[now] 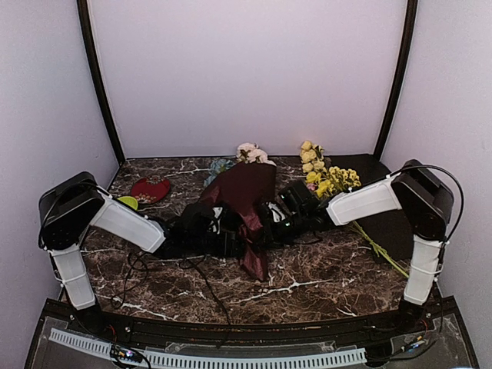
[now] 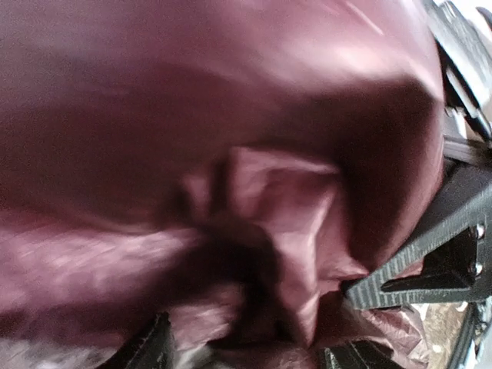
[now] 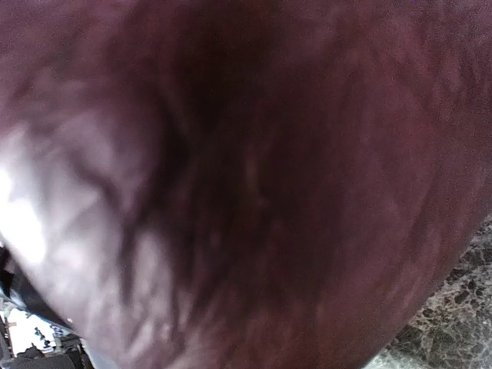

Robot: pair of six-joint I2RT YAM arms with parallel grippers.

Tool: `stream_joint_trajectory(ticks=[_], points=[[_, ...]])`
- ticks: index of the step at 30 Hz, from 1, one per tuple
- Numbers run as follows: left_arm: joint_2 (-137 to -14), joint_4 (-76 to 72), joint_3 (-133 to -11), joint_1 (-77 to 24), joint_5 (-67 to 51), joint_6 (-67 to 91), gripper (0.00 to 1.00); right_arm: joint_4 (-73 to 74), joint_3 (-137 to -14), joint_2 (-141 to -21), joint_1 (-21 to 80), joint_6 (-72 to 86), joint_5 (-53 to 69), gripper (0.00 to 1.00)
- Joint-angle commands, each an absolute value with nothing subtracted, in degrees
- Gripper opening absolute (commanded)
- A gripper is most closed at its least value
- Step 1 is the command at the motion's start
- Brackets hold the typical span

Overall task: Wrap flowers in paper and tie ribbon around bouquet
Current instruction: Press the fold line of the folded bouquet, then pick up the center of the board from the right side of the ribbon.

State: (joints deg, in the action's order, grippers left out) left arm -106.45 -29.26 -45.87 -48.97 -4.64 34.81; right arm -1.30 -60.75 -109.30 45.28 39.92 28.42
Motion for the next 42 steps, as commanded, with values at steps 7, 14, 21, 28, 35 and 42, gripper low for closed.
stream_joint_trajectory(ticks=[7,14,21,28,35,42], points=[[-93.9,-11.6,-42.2,-48.2,10.1,34.2,0.65,8.2,-60.4,-112.1,46.8,36.4,25.5,0.0],[-82.9,4.2,-43.7,-43.8,11.9,29.2,0.69,8.7,-60.7,-111.8,46.8,36.1,24.3,0.0],[-74.3,15.6,-39.5,-38.2,12.4,29.2,0.61,8.6,-60.8,-110.7,46.9,35.8,23.5,0.0],[-72.7,11.1,-37.2,-42.3,-0.3,15.6,0.51,9.0,-61.1,-110.2,47.0,35.4,23.6,0.0],[-75.1,7.2,-37.8,-55.0,-17.0,-6.8,0.61,9.4,-61.3,-110.0,47.0,35.3,23.7,0.0],[-82.8,26.8,-47.2,-56.8,-15.5,-28.2,0.66,10.0,-61.3,-109.4,47.0,35.1,23.8,0.0]])
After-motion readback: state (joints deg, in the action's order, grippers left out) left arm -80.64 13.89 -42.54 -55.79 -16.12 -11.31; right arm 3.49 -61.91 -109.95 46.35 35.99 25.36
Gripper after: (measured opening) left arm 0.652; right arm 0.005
